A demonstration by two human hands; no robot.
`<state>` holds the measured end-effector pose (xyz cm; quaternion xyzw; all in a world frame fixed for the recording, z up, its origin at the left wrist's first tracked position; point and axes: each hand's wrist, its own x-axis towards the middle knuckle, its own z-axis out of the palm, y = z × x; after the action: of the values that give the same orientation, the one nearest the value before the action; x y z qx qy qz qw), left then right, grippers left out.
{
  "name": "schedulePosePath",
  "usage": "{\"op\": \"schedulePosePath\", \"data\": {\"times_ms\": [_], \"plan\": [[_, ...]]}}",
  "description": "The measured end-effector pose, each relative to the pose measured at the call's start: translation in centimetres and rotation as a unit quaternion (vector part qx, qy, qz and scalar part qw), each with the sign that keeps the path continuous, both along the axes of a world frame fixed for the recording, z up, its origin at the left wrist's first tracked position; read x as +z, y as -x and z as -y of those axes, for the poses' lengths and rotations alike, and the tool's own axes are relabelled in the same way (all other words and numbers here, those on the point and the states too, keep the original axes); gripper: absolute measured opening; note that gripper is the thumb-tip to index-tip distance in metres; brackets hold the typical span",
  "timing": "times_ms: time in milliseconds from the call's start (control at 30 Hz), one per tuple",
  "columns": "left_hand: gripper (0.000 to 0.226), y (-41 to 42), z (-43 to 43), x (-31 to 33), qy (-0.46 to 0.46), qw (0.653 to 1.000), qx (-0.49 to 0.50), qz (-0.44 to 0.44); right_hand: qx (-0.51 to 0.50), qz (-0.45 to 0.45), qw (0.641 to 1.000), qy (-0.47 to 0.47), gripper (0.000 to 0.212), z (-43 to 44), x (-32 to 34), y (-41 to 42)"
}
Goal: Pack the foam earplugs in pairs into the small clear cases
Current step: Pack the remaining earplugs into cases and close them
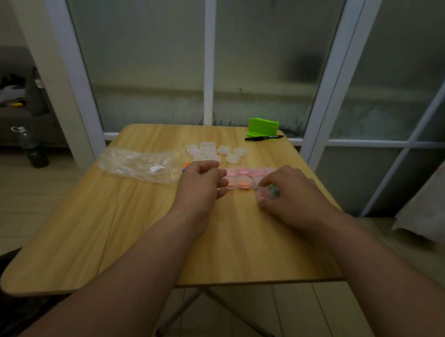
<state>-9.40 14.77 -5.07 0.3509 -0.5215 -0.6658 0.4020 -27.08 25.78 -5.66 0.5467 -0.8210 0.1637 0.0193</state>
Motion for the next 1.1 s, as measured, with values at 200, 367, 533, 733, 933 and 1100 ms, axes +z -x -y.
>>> {"op": "schedulePosePath", "data": {"times_ms": [200, 367, 533, 733, 933, 1100], "plan": [[0.022, -0.2, 1.0, 0.0, 0.009, 1.000, -0.005, -0.010, -0.018, 0.029, 0.997, 0.065, 0.041, 0.2, -0.1, 0.1], [0.023, -0.5, 2.9, 0.6, 0.020, 1.000, 0.001, 0.004, -0.004, 0.044, 0.992, 0.119, 0.026, 1.8, -0.2, -0.5], [0.025, -0.9, 4.8, 2.4, -0.010, 1.000, 0.000, -0.022, 0.007, 0.050, 0.993, 0.103, 0.025, 5.8, 1.3, 0.0], [0.046, -1.0, 6.9, 2.5, -0.060, 0.997, 0.003, -0.054, 0.015, -0.003, 1.000, 0.023, 0.038, 12.9, 2.1, 2.3], [0.037, -1.8, 8.3, 2.9, -0.068, 0.995, -0.001, -0.075, 0.002, -0.047, 0.996, -0.071, 0.042, 17.3, 0.6, 3.8], [0.030, -2.5, 8.8, 2.9, -0.059, 0.996, 0.002, -0.065, -0.014, -0.052, 0.997, -0.061, 0.037, 18.4, 0.1, 4.0]]}}
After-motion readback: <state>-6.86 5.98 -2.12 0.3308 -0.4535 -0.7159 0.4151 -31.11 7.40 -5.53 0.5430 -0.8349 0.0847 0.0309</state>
